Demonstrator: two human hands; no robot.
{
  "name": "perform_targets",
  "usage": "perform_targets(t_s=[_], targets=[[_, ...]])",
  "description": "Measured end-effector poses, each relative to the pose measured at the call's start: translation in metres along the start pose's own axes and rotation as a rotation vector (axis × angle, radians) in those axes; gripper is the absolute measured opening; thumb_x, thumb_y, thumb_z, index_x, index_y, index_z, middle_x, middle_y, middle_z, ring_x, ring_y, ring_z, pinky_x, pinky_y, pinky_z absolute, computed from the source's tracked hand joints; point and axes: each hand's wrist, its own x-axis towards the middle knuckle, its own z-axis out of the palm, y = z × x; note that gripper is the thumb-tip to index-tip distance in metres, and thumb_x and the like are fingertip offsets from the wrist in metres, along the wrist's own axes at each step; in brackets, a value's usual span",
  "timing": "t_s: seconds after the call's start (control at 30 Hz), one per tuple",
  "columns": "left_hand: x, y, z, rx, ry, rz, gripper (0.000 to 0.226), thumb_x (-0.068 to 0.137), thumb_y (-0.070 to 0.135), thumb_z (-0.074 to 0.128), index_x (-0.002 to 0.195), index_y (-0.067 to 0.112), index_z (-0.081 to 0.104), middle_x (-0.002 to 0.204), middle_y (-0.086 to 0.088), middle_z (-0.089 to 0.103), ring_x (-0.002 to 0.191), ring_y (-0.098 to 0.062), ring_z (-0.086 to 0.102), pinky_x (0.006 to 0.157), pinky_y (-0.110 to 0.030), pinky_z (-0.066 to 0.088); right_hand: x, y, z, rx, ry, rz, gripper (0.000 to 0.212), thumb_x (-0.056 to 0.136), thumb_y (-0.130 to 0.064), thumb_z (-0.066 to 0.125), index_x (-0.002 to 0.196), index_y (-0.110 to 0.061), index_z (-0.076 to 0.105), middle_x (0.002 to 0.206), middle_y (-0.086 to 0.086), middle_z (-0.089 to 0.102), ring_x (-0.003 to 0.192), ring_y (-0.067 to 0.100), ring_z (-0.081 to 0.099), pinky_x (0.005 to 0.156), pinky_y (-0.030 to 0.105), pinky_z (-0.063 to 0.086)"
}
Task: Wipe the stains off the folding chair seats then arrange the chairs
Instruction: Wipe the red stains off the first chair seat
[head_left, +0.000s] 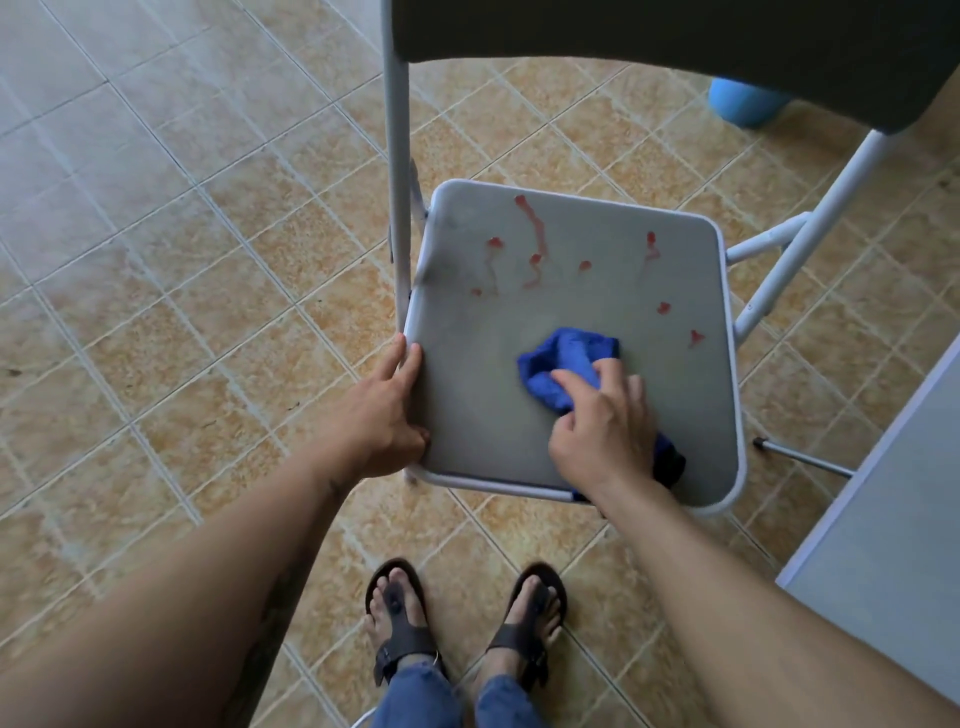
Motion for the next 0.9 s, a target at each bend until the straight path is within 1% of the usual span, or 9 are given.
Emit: perform_targets(t_s=[0.07,0.13,0.2,0.33,0.47,0.57,0.7,0.77,0.9], targets=[[0.0,0.007,0.004,0.022,0.075,-0.035,0.093,0.079,0.025,0.058,0.155,0.024,0.005,0.163,0.01,-0.007,0.147,-0.021,0.022,0.116,-0.035,0.03,-0.008,-0.018,0.005,0.007,-0.097,-0.2,0.055,0.068,-0.019,0.049,0.119,-0.028,0.067,0.12,0.012,0.054,0.096,0.039,0.049,0.078,0.047,0.047],[0.002,0.018,0.01,0.0,0.221,-0.074,0.078,0.083,0.024,0.05,0.153,0.018,0.017,0.163,0.003,0.008,0.144,-0.024,0.027,0.114,-0.037,0.03,-0.009,-0.023,0.007,-0.021,-0.197,-0.377,0.056,0.071,-0.02,0.049,0.124,-0.029,0.065,0.123,0.01,0.053,0.098,0.036,0.049,0.08,0.047,0.047],[0.008,0.029,0.015,-0.042,0.336,-0.097,0.072,0.085,0.026,0.046,0.151,0.013,0.02,0.162,-0.003,0.015,0.144,-0.026,0.028,0.117,-0.039,0.028,0.003,-0.015,0.003,-0.028,-0.197,-0.406,0.058,0.074,-0.019,0.051,0.13,-0.03,0.062,0.126,0.01,0.052,0.1,0.035,0.049,0.083,0.046,0.046],[0.03,0.053,0.025,-0.018,0.441,-0.125,0.077,0.086,0.035,0.044,0.153,0.008,0.017,0.162,-0.009,0.013,0.148,-0.027,0.017,0.119,-0.044,0.022,0.029,0.019,-0.008,-0.082,-0.11,-0.283,0.059,0.078,-0.019,0.051,0.136,-0.029,0.057,0.127,0.012,0.051,0.1,0.037,0.049,0.084,0.045,0.043],[0.051,0.063,0.029,0.042,0.444,-0.18,0.088,0.081,0.048,0.037,0.154,0.006,0.008,0.163,-0.01,0.007,0.15,-0.026,0.009,0.121,-0.047,0.014,0.052,0.07,-0.027,-0.2,-0.008,0.005,0.062,0.086,-0.017,0.05,0.145,-0.031,0.044,0.134,0.011,0.041,0.112,0.037,0.042,0.091,0.045,0.037],[0.059,0.06,0.036,0.1,0.458,-0.194,0.092,0.081,0.052,0.037,0.153,0.004,0.009,0.163,-0.013,0.008,0.15,-0.028,0.01,0.121,-0.047,0.016,0.061,0.106,-0.034,-0.24,0.038,0.204,0.063,0.086,-0.014,0.051,0.147,-0.029,0.041,0.131,0.014,0.039,0.107,0.039,0.042,0.088,0.047,0.039],[0.063,0.054,0.044,0.185,0.504,-0.184,0.092,0.08,0.055,0.035,0.151,0.001,0.017,0.16,-0.017,0.016,0.148,-0.03,0.017,0.12,-0.044,0.021,0.069,0.101,-0.028,-0.212,0.08,0.29,0.061,0.081,-0.011,0.054,0.14,-0.025,0.048,0.129,0.014,0.041,0.106,0.038,0.041,0.087,0.047,0.038],[0.065,0.054,0.043,0.189,0.521,-0.188,0.091,0.08,0.055,0.037,0.151,0.001,0.02,0.16,-0.017,0.018,0.148,-0.03,0.018,0.12,-0.043,0.022,0.076,0.082,-0.02,-0.131,0.131,0.315,0.056,0.077,-0.011,0.054,0.131,-0.02,0.057,0.123,0.015,0.046,0.104,0.04,0.043,0.084,0.047,0.041],[0.067,0.056,0.043,0.179,0.538,-0.193,0.092,0.078,0.055,0.04,0.15,0.002,0.024,0.16,-0.015,0.021,0.147,-0.029,0.021,0.12,-0.041,0.023,0.088,0.024,0.001,0.023,0.178,0.129,0.058,0.065,-0.016,0.045,0.118,-0.019,0.068,0.111,0.016,0.053,0.092,0.041,0.049,0.07,0.045,0.045]])
